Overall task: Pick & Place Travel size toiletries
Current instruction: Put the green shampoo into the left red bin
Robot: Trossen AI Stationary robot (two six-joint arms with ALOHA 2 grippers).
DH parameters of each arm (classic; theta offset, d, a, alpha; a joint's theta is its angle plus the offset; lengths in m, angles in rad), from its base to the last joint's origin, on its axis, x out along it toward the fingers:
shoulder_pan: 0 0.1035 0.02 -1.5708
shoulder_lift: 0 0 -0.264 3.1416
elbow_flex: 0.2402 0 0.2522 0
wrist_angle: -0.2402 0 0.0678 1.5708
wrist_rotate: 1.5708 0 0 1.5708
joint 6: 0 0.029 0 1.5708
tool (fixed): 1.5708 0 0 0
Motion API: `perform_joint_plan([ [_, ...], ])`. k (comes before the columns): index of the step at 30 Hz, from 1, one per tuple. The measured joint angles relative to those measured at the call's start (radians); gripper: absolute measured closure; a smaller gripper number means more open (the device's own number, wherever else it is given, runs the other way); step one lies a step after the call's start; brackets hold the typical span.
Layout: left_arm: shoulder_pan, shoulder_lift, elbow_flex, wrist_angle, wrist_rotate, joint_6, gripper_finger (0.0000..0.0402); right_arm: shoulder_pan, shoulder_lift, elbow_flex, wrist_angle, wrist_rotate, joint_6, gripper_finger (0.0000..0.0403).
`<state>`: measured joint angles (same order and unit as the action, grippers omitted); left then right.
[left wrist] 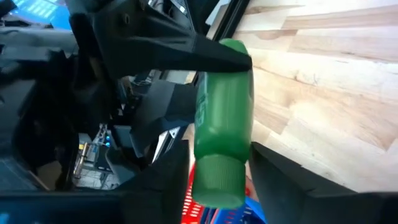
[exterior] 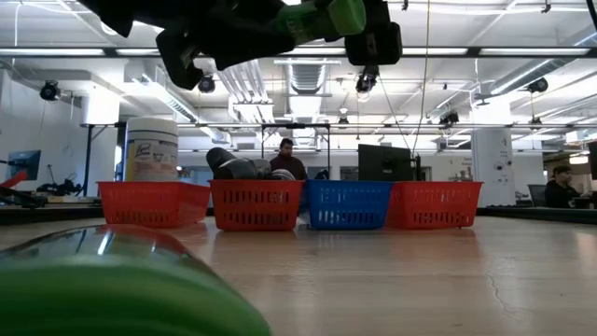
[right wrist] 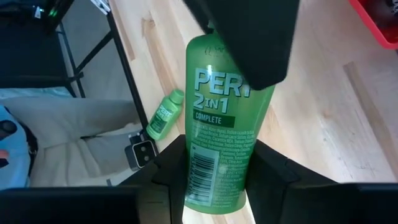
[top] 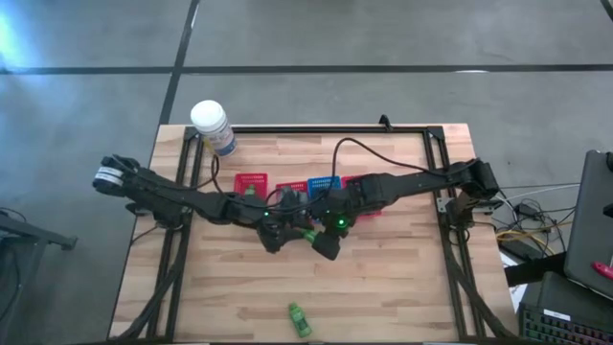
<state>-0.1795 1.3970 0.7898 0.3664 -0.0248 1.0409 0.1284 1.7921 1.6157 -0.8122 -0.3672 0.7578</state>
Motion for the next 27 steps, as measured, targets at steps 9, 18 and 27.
perform_joint_plan([
  [9,-0.003,-0.01,0.0,-0.01,-0.025,-0.012,0.0299,0.0,-0.005,0.0,0.001,-0.002,-0.002,0.0269],
  [18,-0.004,-0.025,-0.001,-0.077,-0.133,-0.058,0.0301,-0.013,-0.008,0.0,0.0,0.015,0.032,0.0242],
  [27,-0.003,-0.047,-0.004,-0.11,-0.195,-0.086,0.0303,-0.028,-0.017,0.0,0.006,0.053,0.047,0.0202],
])
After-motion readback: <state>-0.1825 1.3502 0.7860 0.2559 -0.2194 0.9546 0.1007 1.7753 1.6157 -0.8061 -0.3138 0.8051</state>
